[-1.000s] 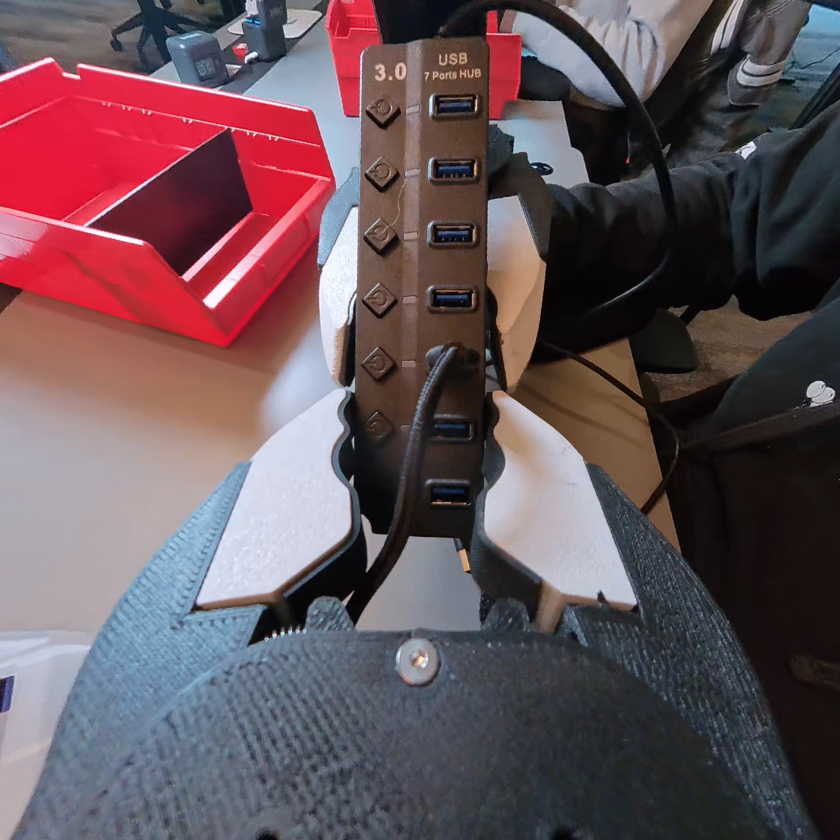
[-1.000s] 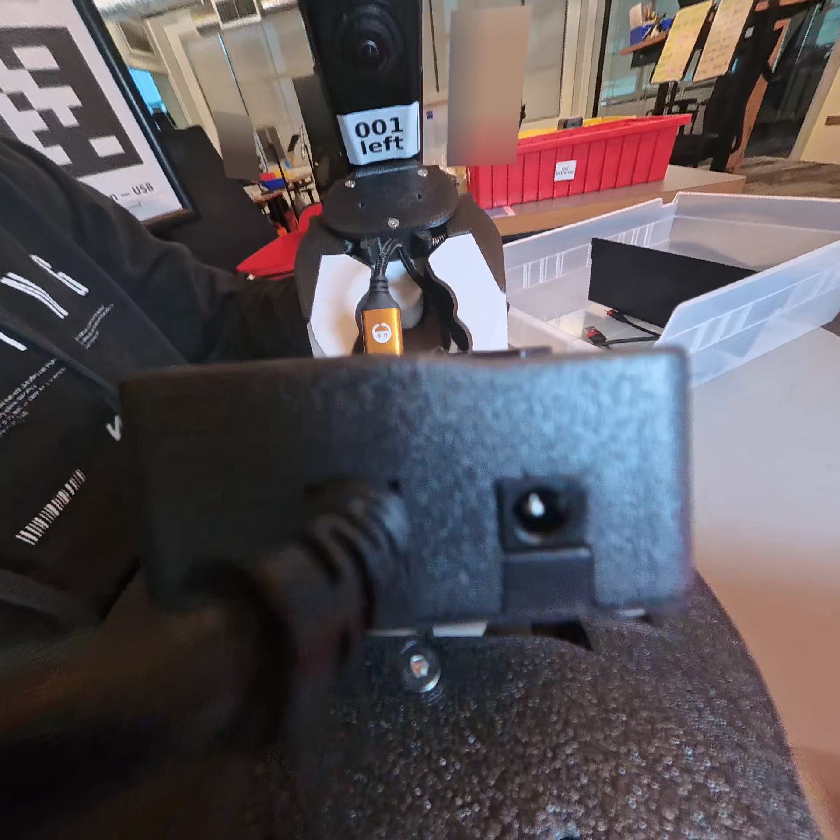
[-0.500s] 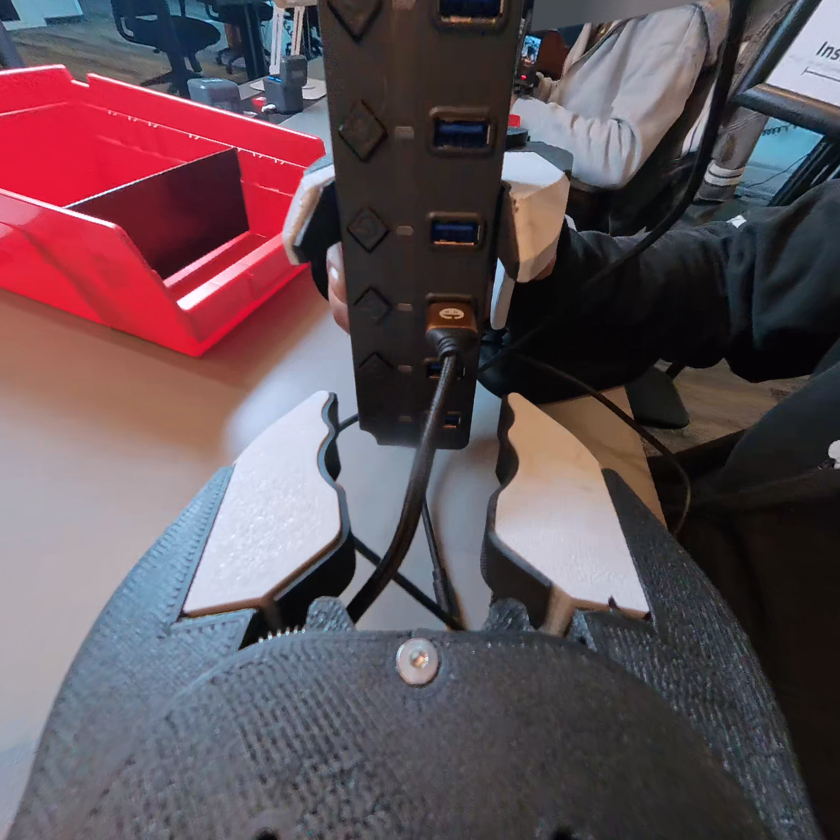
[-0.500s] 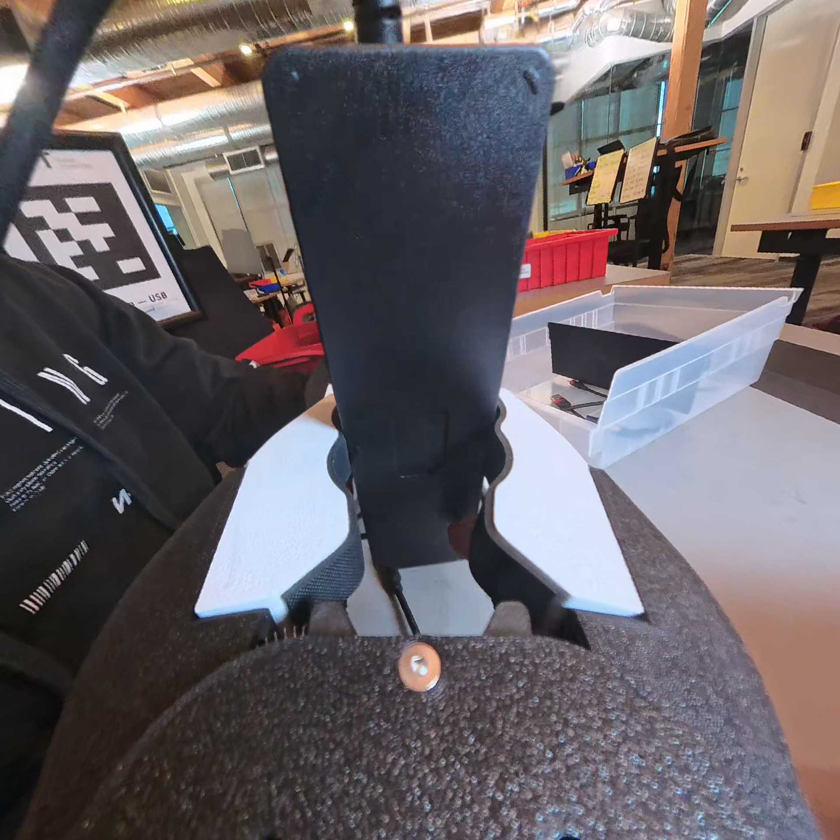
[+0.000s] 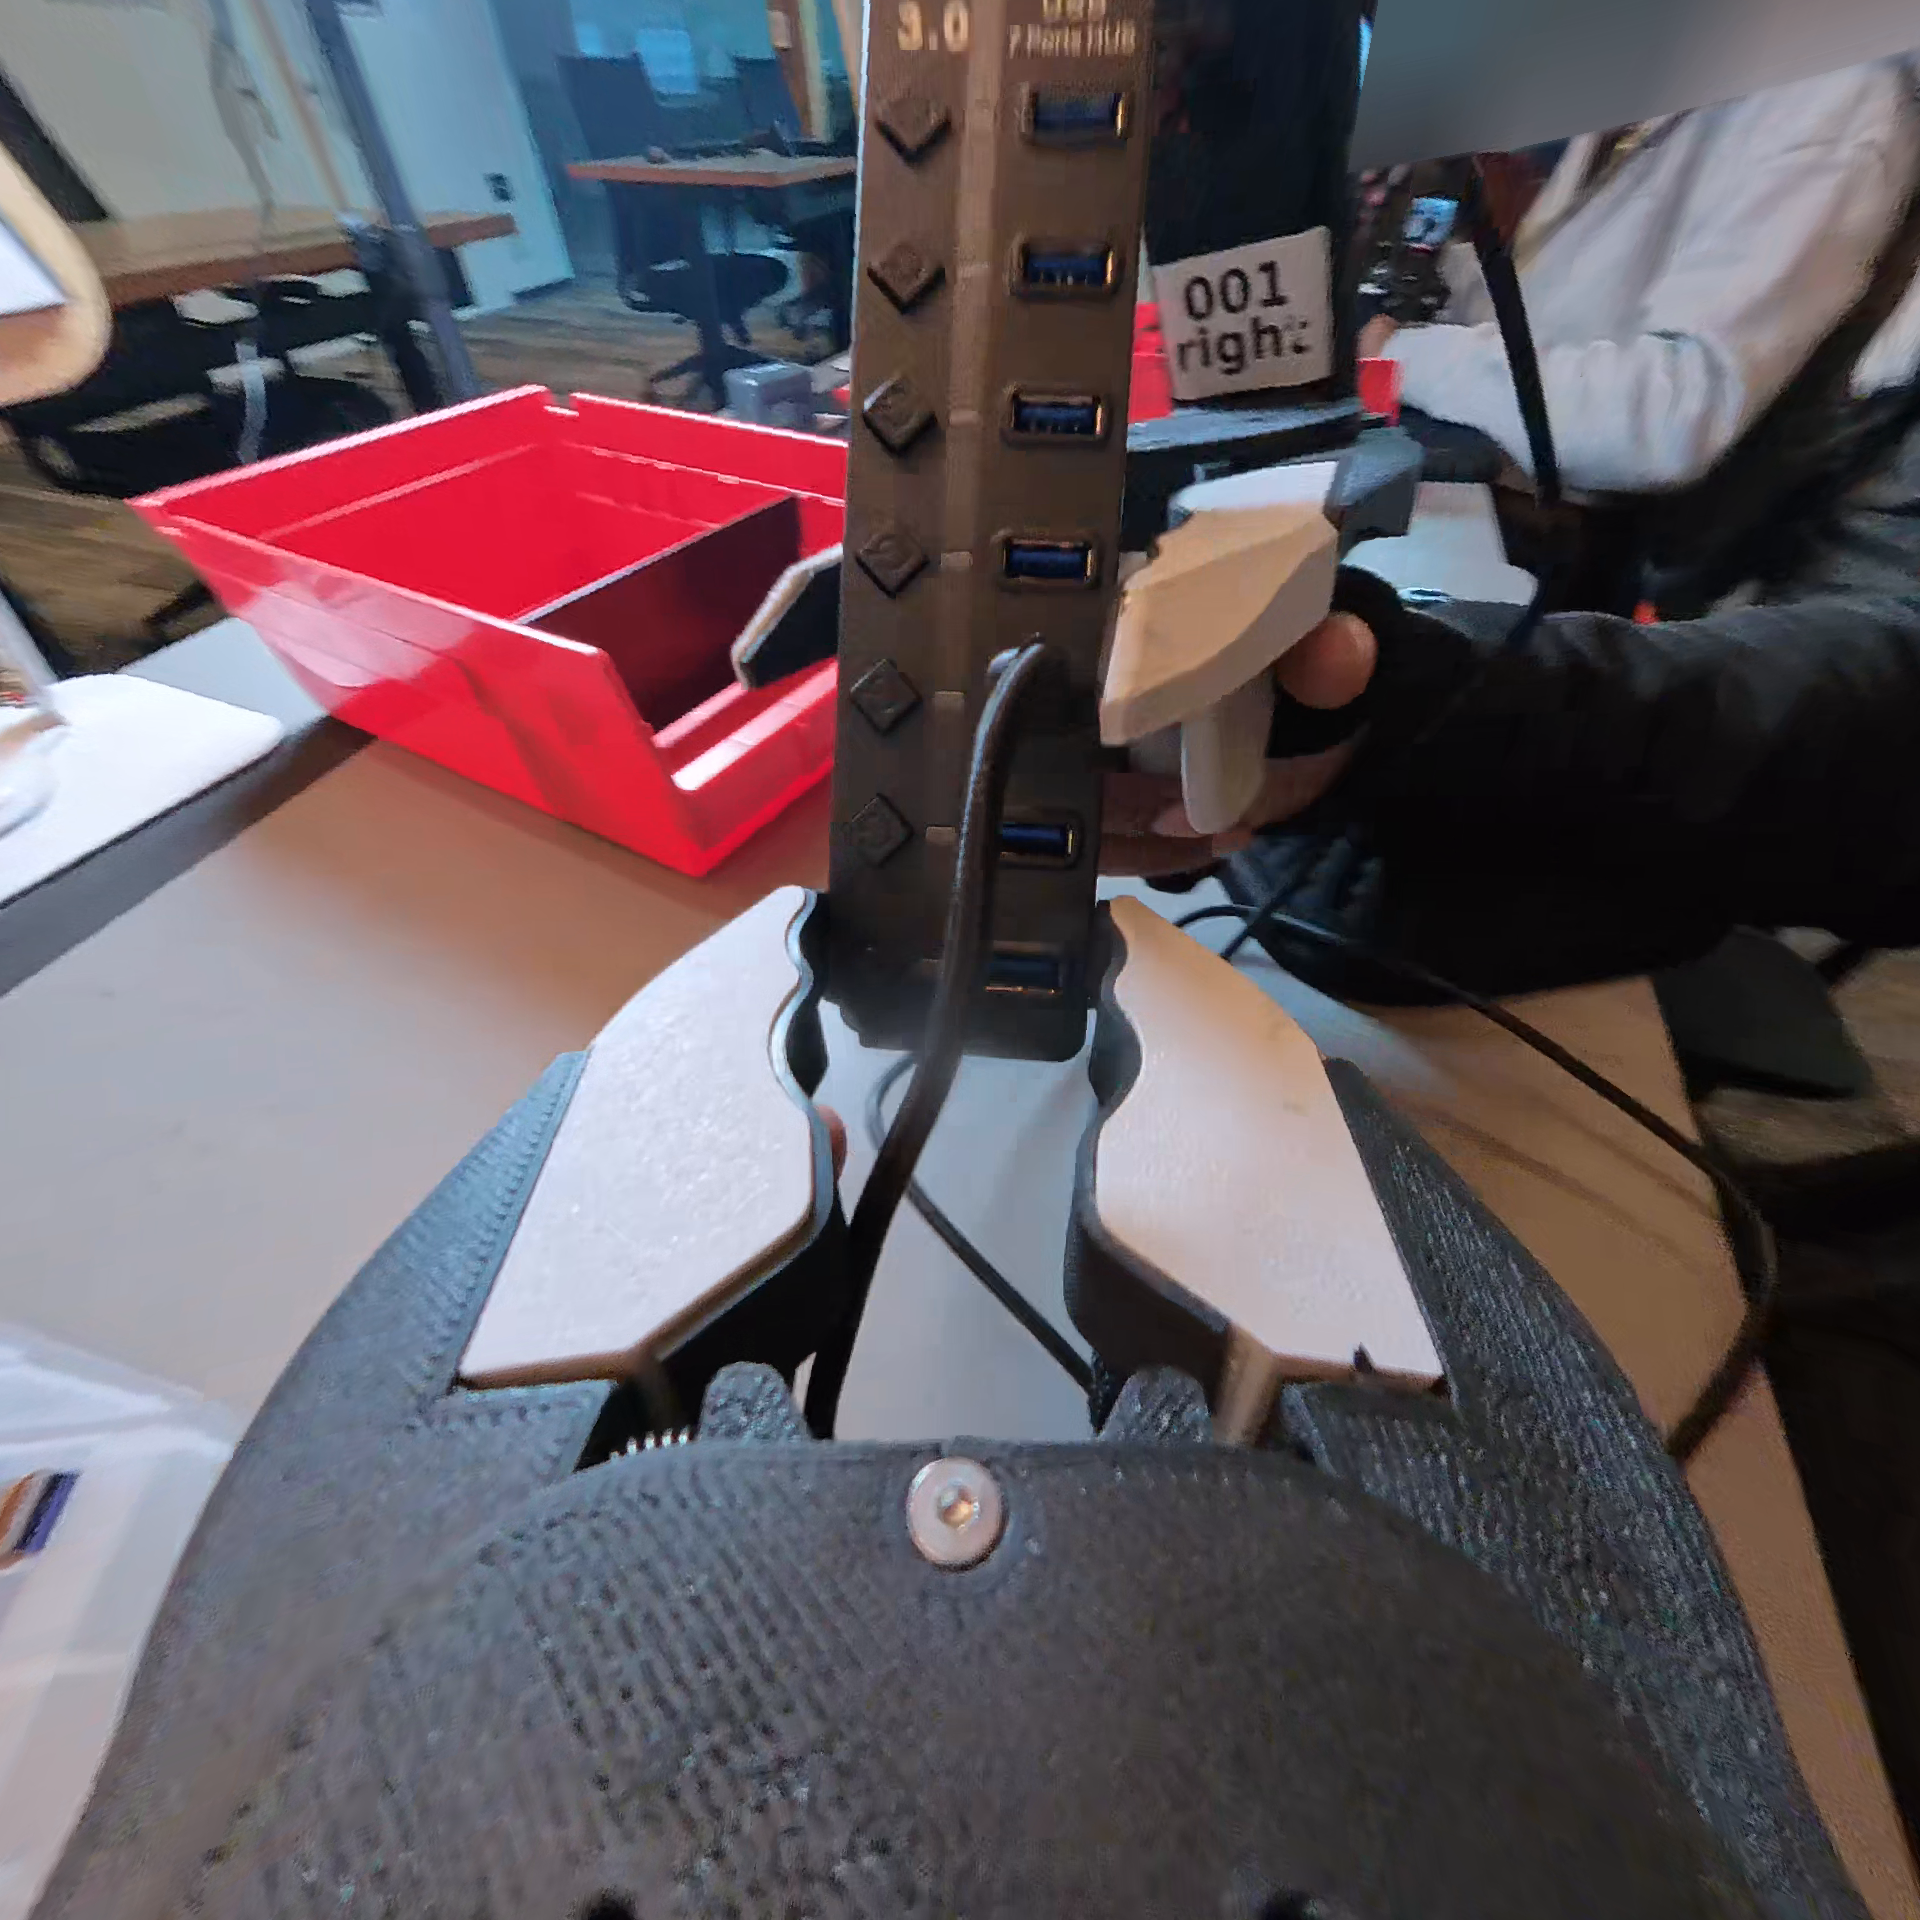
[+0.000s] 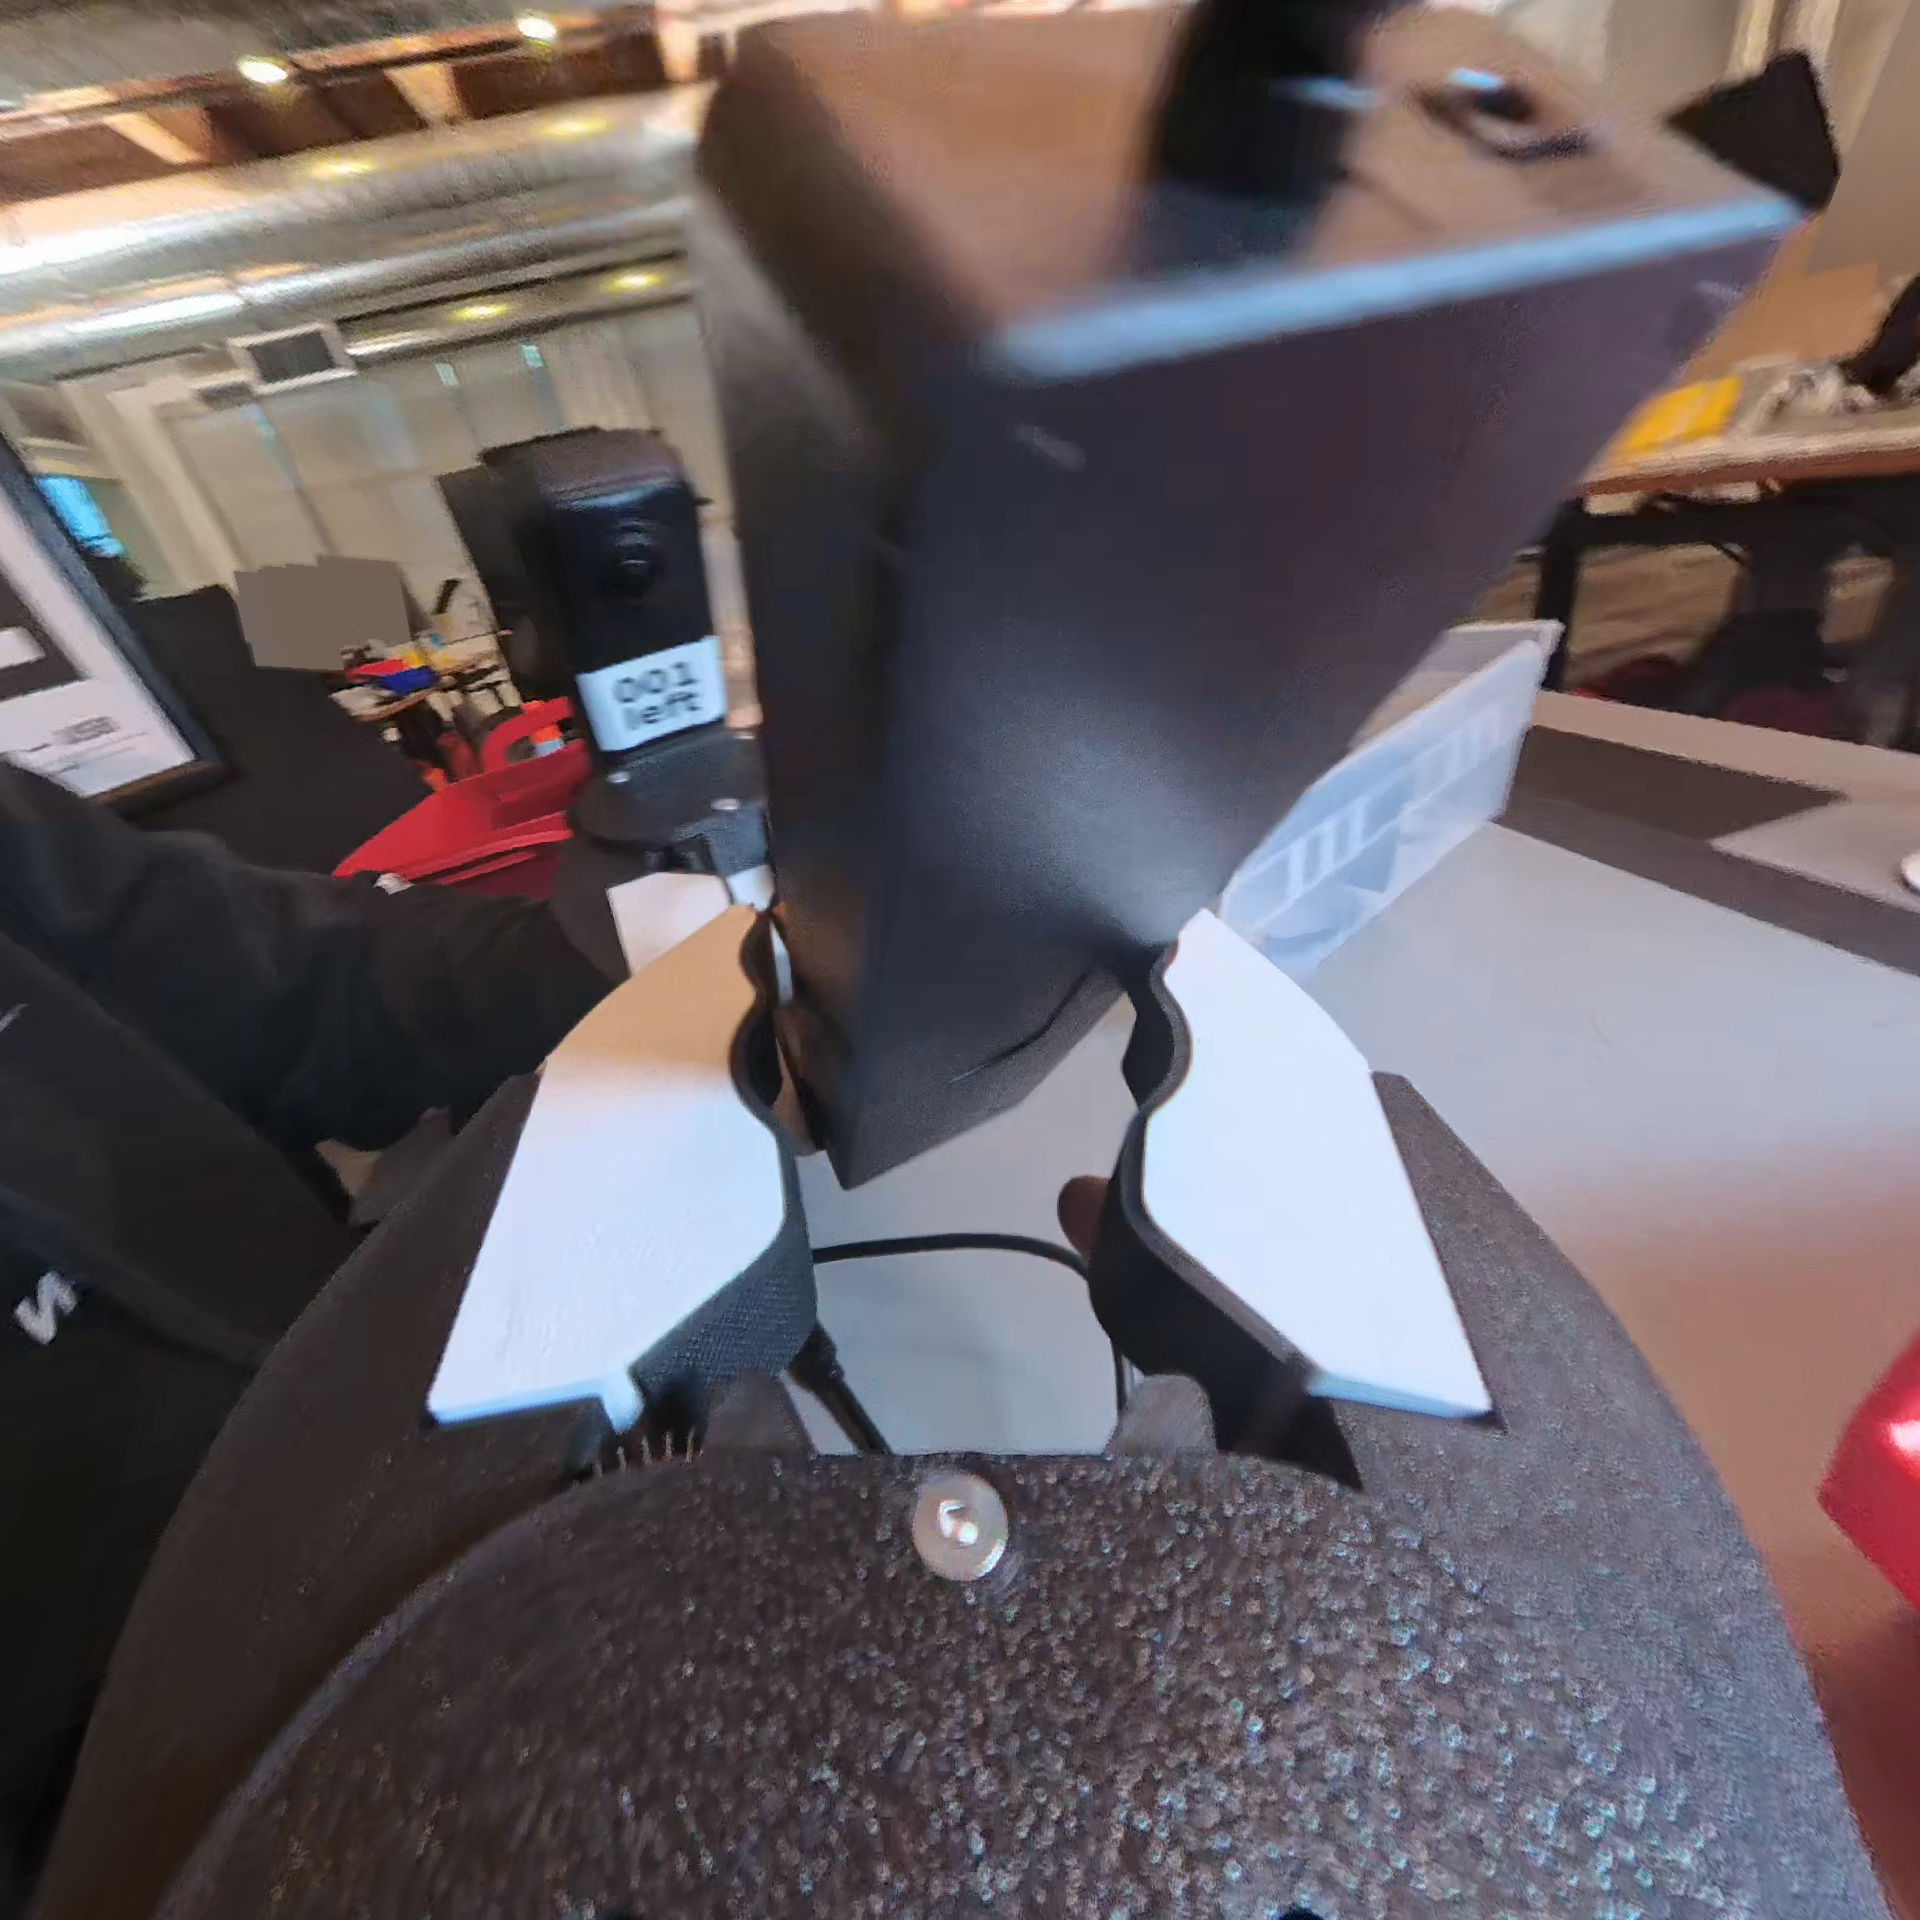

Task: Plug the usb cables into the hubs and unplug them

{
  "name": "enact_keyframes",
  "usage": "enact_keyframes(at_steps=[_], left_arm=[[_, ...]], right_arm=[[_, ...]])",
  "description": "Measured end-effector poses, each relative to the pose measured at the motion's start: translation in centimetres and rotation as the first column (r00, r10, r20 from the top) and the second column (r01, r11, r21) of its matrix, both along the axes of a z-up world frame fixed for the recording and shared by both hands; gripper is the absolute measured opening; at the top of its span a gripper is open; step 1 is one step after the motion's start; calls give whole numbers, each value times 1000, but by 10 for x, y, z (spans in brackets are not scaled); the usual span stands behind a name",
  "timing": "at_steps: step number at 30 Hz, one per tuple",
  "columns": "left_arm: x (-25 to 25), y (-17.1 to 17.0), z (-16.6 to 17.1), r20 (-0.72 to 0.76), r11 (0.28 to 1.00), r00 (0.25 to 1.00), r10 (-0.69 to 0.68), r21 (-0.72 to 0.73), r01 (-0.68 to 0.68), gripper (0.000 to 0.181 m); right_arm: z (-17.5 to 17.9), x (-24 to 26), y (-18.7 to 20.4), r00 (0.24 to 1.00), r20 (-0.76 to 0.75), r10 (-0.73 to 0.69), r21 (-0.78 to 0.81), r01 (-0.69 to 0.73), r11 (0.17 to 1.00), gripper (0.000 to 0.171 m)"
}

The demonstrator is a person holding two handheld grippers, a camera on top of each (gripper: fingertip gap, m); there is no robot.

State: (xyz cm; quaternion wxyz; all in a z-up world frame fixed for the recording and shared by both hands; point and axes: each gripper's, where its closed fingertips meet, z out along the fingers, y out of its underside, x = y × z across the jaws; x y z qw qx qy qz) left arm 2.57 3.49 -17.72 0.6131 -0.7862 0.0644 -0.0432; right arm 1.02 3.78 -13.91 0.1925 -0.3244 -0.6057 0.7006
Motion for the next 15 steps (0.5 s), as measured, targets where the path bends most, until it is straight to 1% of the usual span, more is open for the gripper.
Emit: enact_keyframes(at_steps=[2, 5, 8, 11, 13, 15], left_arm=[[-5, 0, 1, -25, 999, 999, 43, 7, -42, 49], [-10, 0, 0, -19, 997, 997, 73, 13, -73, 49], [-21, -1, 1, -137, 989, 980, 146, 26, -143, 48], [-28, -4, 4, -212, 981, 958, 195, 46, -190, 48], [-32, -5, 5, -270, 971, 933, 238, 58, -231, 48], [-34, -5, 5, -312, 965, 914, 261, 69, -252, 48]], right_arm=[[-3, -5, 2, 999, 44, -32, -27, 33, 999, 68], [-7, -9, 5, 995, 97, -35, -61, 41, 997, 68], [-13, -12, 8, 983, 184, -16, -114, 38, 993, 67], [-18, -14, 10, 961, 271, 46, -239, 21, 971, 62], [-19, -15, 9, 948, 306, 88, -320, 15, 947, 58], [-18, -15, 8, 942, 318, 107, -368, 18, 930, 54]])
